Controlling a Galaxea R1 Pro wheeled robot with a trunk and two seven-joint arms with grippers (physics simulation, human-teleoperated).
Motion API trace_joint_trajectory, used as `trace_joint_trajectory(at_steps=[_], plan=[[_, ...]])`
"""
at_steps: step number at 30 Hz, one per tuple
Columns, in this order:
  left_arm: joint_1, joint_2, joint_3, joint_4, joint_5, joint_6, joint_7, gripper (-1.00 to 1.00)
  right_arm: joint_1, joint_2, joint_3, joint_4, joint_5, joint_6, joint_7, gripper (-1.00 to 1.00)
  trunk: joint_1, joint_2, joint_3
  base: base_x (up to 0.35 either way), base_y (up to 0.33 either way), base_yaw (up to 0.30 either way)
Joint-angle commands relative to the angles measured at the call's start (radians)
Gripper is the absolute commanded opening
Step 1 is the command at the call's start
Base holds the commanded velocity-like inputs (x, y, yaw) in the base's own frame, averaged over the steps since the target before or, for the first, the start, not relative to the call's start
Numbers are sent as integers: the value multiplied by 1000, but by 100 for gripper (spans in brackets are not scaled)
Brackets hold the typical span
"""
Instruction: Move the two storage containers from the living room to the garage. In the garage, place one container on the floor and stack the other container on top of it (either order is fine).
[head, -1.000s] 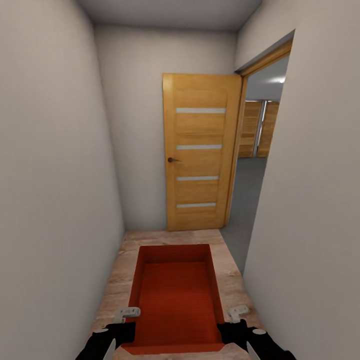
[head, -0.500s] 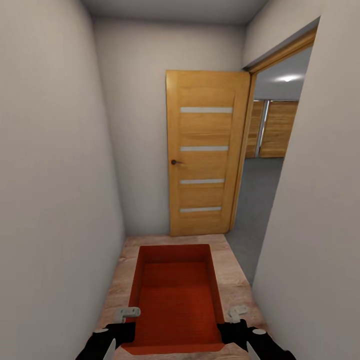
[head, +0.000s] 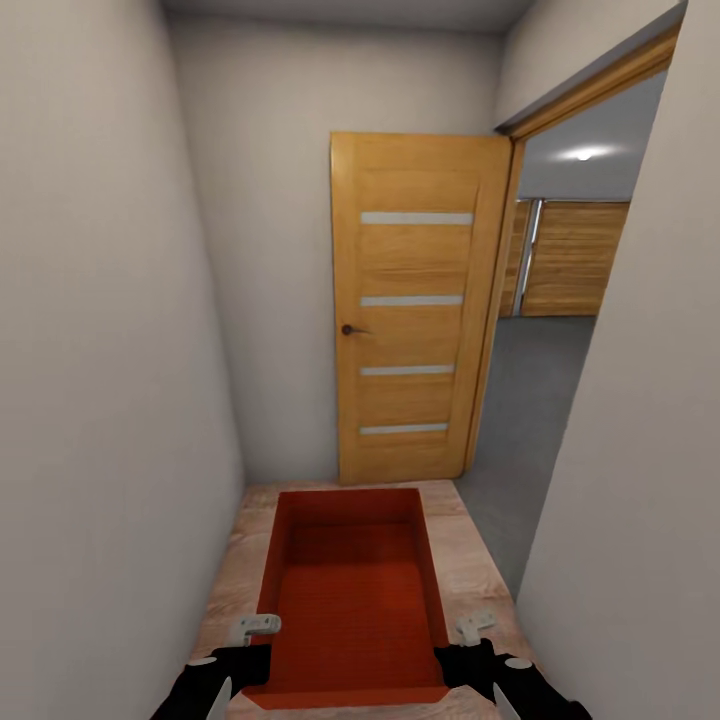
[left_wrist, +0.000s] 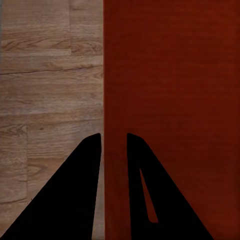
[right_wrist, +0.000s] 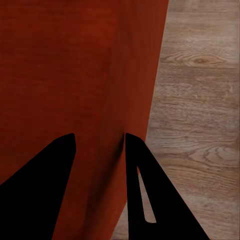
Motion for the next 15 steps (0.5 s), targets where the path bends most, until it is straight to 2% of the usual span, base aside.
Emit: trace_joint_trajectory(at_steps=[1,15], plan=[[0,22,9,0,-28,6,20,-100,0,-1,17,-4,-11,-57,82,-100,1,-1,-2,322,0,0],[0,22,9,0,-28,6,20,-100,0,-2,17,-4,-12,-57,82,-100,1,-1,-2,322,0,0]])
